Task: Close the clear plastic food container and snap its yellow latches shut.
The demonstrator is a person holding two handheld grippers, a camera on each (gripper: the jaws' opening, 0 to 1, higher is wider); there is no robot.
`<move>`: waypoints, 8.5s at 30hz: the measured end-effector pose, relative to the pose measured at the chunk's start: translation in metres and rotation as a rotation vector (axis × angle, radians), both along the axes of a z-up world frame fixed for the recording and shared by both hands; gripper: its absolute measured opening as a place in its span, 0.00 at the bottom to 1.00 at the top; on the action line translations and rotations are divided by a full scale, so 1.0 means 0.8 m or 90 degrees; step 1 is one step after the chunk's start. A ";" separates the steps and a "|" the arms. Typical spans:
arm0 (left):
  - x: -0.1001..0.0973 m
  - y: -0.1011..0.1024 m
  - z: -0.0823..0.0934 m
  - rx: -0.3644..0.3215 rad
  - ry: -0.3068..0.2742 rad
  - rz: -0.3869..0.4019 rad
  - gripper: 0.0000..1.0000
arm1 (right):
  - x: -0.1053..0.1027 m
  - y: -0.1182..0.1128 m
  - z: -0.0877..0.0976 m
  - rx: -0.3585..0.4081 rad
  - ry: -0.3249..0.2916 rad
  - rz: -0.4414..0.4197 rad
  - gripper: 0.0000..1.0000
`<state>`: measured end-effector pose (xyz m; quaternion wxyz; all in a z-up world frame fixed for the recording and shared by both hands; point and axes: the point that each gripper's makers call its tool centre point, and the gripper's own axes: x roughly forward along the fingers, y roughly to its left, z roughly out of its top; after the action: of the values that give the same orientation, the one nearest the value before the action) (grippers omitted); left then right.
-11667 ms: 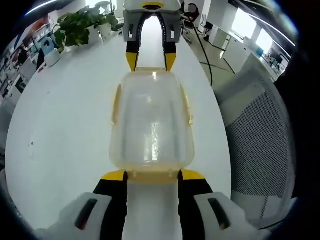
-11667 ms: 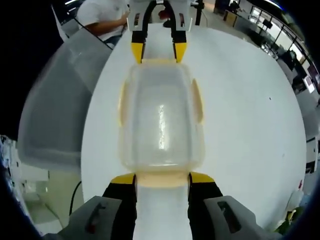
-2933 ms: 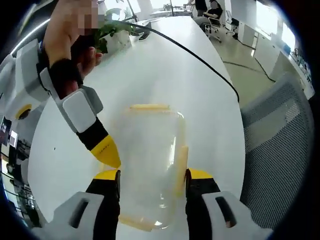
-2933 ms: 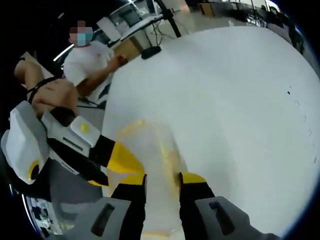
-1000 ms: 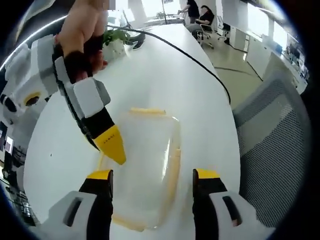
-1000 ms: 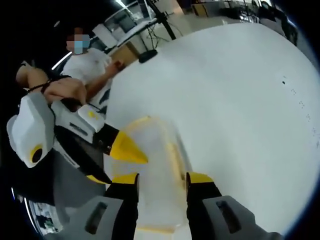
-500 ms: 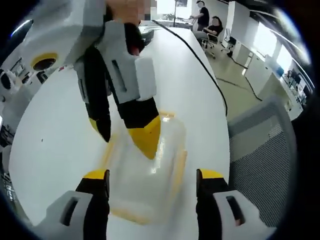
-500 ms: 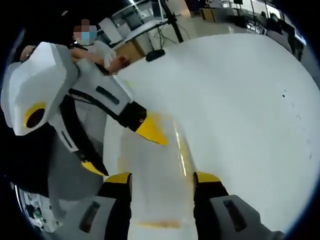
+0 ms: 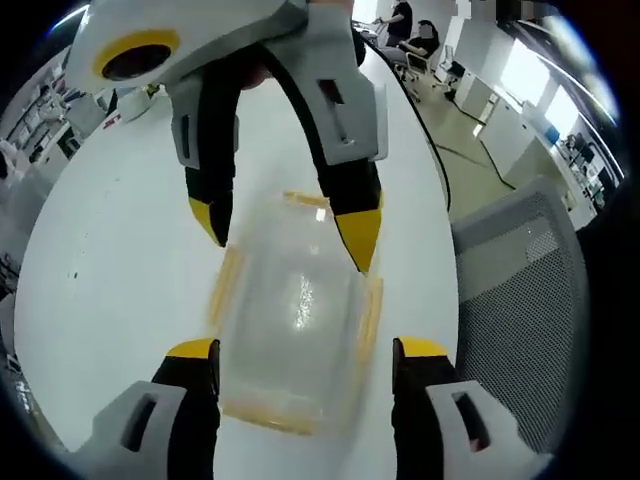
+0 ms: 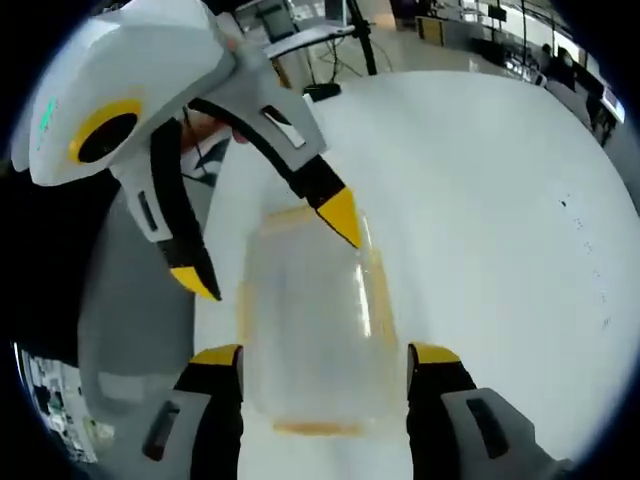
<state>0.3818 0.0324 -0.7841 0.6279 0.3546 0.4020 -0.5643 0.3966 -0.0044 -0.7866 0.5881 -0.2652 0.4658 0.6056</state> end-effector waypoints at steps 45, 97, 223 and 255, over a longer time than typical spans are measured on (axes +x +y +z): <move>0.018 0.034 -0.054 0.149 -0.089 -0.124 0.83 | -0.014 -0.013 -0.037 -0.035 -0.112 0.039 0.78; 0.013 0.096 -0.055 0.166 -0.082 -0.093 0.84 | -0.013 0.048 -0.038 -0.035 -0.117 0.063 0.78; 0.092 0.155 -0.057 0.162 -0.057 -0.089 0.87 | 0.064 0.106 -0.036 -0.021 -0.122 0.055 0.79; 0.091 0.154 -0.055 0.129 -0.045 -0.060 0.99 | 0.063 0.106 -0.035 0.015 -0.124 0.024 0.93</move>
<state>0.4548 0.1556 -0.8281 0.5755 0.4541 0.4176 -0.5369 0.4472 0.0801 -0.8149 0.6221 -0.3245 0.3944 0.5933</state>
